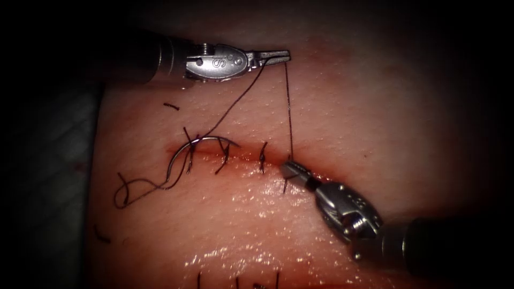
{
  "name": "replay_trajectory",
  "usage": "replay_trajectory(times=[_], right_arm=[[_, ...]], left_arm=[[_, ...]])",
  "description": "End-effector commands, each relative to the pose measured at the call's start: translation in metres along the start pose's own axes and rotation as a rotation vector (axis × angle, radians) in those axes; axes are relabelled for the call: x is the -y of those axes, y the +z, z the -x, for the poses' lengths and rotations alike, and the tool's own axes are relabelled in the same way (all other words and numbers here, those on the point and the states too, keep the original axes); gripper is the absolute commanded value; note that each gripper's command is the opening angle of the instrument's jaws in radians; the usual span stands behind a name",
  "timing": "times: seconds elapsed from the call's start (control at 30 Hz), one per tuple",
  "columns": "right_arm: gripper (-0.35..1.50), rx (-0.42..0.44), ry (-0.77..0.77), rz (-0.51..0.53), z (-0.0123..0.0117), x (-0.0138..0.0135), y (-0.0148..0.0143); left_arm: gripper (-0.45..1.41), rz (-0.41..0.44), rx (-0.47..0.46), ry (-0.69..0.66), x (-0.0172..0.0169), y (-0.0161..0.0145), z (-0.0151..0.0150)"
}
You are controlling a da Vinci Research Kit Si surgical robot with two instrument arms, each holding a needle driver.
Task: Wound Closure
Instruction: Tie the suture by pulling down with the right hand and up with the left hand, then cut the suture with the right needle driver.
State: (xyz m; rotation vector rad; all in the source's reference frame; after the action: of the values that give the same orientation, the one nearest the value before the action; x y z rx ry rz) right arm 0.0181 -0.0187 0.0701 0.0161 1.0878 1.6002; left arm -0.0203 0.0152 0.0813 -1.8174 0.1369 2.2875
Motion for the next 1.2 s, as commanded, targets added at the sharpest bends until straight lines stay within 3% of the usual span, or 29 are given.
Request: replay_trajectory(times=[0.03, 0.53, 0.63, 0.73, 0.9, 1.07, 1.1, 1.17, 1.2], right_arm=[[-0.35, 0.006, -0.005, -0.004, 0.0010, 0.0006, -0.0003], [-0.35, -0.024, -0.116, 0.006, 0.0019, 0.0025, -0.0022], [-0.35, -0.026, -0.127, -0.024, 0.0025, 0.0026, -0.0025], [-0.35, 0.019, -0.196, -0.047, 0.0047, 0.0034, -0.0032], [-0.35, 0.065, -0.269, -0.046, 0.0075, 0.0042, -0.0038], [-0.35, 0.063, -0.277, -0.051, 0.0079, 0.0045, -0.0041], [-0.35, -0.003, -0.263, -0.082, 0.0073, 0.0047, -0.0041], [-0.35, -0.035, -0.296, -0.103, 0.0065, 0.0048, -0.0042], [0.26, -0.057, -0.365, -0.107, 0.0058, 0.0050, -0.0043]], left_arm=[[-0.45, -0.008, 0.003, -0.002, 0.0011, 0.0011, 0.0009], [-0.45, -0.083, 0.025, -0.025, 0.0076, 0.0042, 0.0078], [-0.45, -0.100, 0.025, -0.014, 0.0082, 0.0056, 0.0092], [-0.45, -0.143, 0.023, -0.002, 0.0092, 0.0074, 0.0107], [-0.45, -0.169, 0.028, 0.001, 0.0099, 0.0078, 0.0114], [-0.45, -0.179, 0.024, 0.001, 0.0103, 0.0076, 0.0117], [-0.45, -0.167, 0.008, -0.013, 0.0097, 0.0072, 0.0115], [-0.45, -0.142, -0.018, -0.023, 0.0088, 0.0066, 0.0110], [-0.45, -0.124, -0.035, -0.042, 0.0079, 0.0057, 0.0103]])
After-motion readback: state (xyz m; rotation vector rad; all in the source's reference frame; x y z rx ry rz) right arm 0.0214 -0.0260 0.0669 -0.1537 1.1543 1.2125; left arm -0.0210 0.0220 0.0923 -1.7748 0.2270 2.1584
